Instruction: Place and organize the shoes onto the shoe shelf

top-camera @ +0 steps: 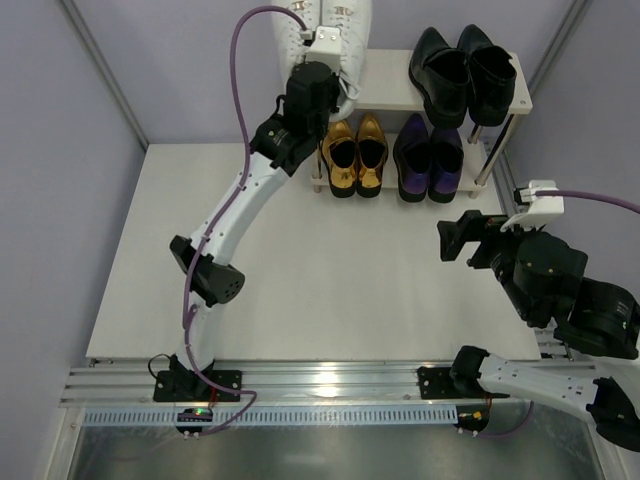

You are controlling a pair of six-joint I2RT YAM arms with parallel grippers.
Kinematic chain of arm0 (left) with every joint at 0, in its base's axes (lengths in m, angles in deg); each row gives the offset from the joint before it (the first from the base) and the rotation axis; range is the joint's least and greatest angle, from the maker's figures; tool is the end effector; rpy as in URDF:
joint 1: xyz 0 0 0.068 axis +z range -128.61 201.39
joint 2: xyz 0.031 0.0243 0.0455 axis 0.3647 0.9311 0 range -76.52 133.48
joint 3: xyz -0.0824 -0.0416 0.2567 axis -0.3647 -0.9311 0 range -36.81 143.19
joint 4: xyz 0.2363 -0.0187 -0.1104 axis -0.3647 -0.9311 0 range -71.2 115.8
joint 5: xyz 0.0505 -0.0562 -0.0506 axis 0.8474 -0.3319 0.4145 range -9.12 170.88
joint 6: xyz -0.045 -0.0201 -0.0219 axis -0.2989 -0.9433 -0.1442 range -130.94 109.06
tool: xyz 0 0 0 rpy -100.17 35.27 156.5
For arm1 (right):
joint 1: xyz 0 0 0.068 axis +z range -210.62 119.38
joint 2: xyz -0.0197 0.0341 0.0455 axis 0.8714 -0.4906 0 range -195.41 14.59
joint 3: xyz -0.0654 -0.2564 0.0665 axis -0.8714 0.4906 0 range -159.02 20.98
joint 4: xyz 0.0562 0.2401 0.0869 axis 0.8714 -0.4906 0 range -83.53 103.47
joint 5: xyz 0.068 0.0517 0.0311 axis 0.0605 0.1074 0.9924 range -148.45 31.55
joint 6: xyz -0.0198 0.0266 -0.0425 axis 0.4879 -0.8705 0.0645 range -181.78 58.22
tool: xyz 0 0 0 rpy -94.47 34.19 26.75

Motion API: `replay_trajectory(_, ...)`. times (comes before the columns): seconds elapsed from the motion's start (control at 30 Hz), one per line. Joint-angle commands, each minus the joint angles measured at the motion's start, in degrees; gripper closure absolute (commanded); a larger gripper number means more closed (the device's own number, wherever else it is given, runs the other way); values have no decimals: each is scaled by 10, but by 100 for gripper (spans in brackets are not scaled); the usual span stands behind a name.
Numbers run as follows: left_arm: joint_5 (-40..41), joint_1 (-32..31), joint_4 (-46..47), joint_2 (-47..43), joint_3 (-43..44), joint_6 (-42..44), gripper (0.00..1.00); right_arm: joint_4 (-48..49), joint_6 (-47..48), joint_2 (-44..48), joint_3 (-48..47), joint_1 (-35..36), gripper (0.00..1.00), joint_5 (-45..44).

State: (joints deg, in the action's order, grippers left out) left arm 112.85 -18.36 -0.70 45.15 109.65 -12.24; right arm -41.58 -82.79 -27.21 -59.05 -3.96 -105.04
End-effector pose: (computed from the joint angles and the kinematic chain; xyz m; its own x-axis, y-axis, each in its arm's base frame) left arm 0.3657 -0.2797 0.4922 -0.0261 -0.0034 -0.9997 0.1351 0.9908 -0.0069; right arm 0.0615 0.0466 0.4597 -0.2174 0.1182 -0.9689 -0.1221 0.9816 0.1471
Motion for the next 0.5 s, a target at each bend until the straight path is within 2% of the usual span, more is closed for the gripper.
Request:
replay_trajectory(0.0,-17,-9,163,-48,55,-9,99,42,19,-14,-4,4,0,-14)
replay_trajectory(0.23,-35,-9,158,-47,56,-32,98,60,16,-15,16,4,0,-6)
replay_trajectory(0.33,-30,-11,105,-65,49,-48,99,66,12,-11,28,4,0,-10)
replay_trajectory(0.37,-14,-19,82,-76,40,-55,100,73,12,-8,36,3,0,-13)
replay_trajectory(0.47,48,-55,23,-162,-66,-57,100,84,15,-3,50,4,0,-15)
